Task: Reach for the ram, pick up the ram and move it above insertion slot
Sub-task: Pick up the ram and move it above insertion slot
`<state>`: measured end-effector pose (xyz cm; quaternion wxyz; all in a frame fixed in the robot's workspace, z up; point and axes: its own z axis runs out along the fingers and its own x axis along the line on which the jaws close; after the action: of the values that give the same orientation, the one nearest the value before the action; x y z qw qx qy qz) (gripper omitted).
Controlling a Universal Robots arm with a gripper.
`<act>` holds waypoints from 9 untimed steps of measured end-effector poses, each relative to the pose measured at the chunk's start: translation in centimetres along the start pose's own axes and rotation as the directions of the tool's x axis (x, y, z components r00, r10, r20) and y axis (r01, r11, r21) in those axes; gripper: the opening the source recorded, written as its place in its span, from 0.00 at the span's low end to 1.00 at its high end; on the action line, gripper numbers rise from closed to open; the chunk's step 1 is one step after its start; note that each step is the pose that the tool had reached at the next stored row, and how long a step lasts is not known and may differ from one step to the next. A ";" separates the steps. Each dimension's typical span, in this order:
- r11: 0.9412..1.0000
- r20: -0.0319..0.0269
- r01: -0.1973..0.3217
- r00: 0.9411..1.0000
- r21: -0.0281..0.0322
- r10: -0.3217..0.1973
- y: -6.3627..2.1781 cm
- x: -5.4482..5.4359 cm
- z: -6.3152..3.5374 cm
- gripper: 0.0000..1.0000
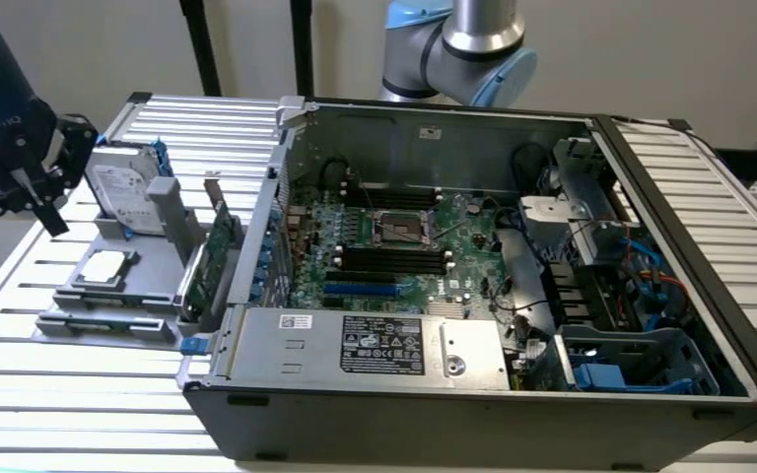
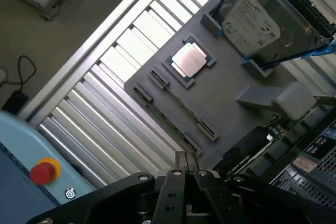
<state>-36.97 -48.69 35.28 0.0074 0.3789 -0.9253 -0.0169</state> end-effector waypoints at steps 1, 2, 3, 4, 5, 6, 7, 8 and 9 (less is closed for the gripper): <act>1.000 -0.001 0.018 1.000 0.000 -0.018 0.00 0.0 0.02 0.11; 0.999 -0.001 0.037 0.999 0.000 -0.037 0.00 0.0 0.04 0.11; 0.998 -0.002 0.055 0.998 0.000 -0.055 0.00 0.0 0.05 0.11; 0.997 -0.003 0.073 0.997 0.000 -0.073 0.00 0.0 0.07 0.11; 0.996 -0.003 0.091 0.996 0.000 -0.091 -0.01 0.0 0.09 0.11; 0.994 -0.004 0.109 0.994 0.000 -0.109 -0.01 0.0 0.10 0.11; 0.992 -0.005 0.127 0.992 0.000 -0.127 -0.01 0.0 0.12 0.11; 0.989 -0.005 0.146 0.989 0.000 -0.146 0.00 0.0 0.14 0.11; 0.987 -0.006 0.164 0.987 0.000 -0.164 0.00 0.0 0.16 0.11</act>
<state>-36.97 -48.69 35.12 0.0087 0.4536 -0.8910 -0.0163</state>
